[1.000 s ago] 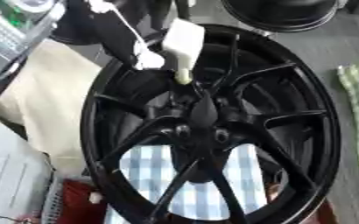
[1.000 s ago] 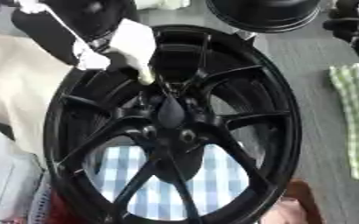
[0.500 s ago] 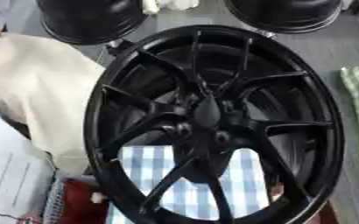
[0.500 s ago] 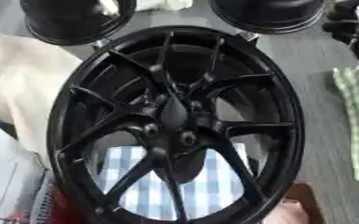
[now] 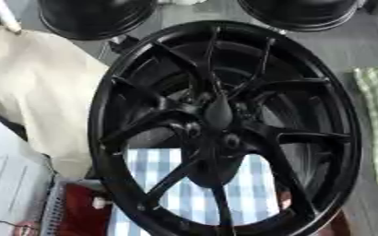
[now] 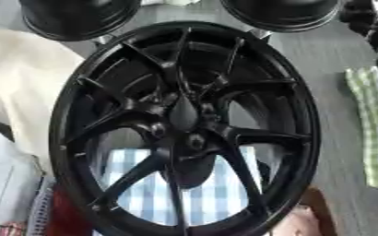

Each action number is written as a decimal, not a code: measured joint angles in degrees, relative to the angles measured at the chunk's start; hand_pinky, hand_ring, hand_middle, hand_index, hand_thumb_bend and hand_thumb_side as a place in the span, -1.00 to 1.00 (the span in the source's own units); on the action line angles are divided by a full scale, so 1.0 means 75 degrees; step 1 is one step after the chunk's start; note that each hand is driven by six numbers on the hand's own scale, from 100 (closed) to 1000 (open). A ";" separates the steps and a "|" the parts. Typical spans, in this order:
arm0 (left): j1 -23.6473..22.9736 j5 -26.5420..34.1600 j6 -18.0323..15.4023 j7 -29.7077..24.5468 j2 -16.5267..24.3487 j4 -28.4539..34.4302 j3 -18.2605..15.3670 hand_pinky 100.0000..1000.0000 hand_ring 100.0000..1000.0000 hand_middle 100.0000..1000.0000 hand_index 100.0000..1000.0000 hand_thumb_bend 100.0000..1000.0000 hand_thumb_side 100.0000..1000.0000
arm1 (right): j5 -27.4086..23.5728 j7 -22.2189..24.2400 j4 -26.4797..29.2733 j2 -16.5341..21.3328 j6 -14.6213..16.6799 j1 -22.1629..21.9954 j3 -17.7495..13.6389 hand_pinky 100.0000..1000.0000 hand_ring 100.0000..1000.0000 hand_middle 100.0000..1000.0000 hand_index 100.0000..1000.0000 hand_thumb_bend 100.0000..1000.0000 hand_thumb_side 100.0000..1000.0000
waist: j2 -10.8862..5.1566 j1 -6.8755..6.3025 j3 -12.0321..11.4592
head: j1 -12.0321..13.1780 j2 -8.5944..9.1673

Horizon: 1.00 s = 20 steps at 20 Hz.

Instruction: Pull the pin out of the wheel hub.

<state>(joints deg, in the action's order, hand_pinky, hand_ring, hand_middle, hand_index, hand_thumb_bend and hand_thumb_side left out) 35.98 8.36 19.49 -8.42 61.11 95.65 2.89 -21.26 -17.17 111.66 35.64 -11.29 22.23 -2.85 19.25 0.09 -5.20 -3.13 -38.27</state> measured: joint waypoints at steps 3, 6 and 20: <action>-0.0587 0.0018 -0.0006 0.0257 0.0053 0.0168 -0.0207 0.37 -0.04 -0.45 -0.19 -1.00 -0.93 | -0.0001 -0.0039 0.0040 0.0006 0.0010 0.0010 -0.0041 0.75 0.41 0.23 0.34 -1.00 0.19 | 0.0000 0.0020 -0.0038 | -0.0030 -0.0039; -0.1101 -0.0068 0.0005 0.0477 0.0047 0.0248 -0.0356 0.37 -0.03 -0.43 -0.17 -1.00 -0.88 | -0.0004 -0.0075 0.0047 0.0008 0.0029 0.0033 -0.0064 0.75 0.41 0.23 0.34 -1.00 0.18 | 0.0000 0.0053 -0.0055 | -0.0069 -0.0053; -0.2298 -0.1088 -0.0031 0.0953 -0.0417 0.0075 -0.0751 0.73 0.64 0.66 0.86 0.05 0.25 | -0.0032 -0.0164 0.0091 0.0009 0.0080 -0.0009 -0.0160 0.75 0.41 0.23 0.34 -1.00 0.18 | 0.0000 0.0157 -0.0060 | -0.0164 -0.0047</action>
<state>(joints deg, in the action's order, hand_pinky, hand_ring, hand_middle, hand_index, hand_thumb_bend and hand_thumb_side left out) 18.75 0.20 19.26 -1.28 57.98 96.21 -2.73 -21.50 -18.40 112.34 35.71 -10.68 22.16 -4.06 19.25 1.27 -5.66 -4.37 -38.62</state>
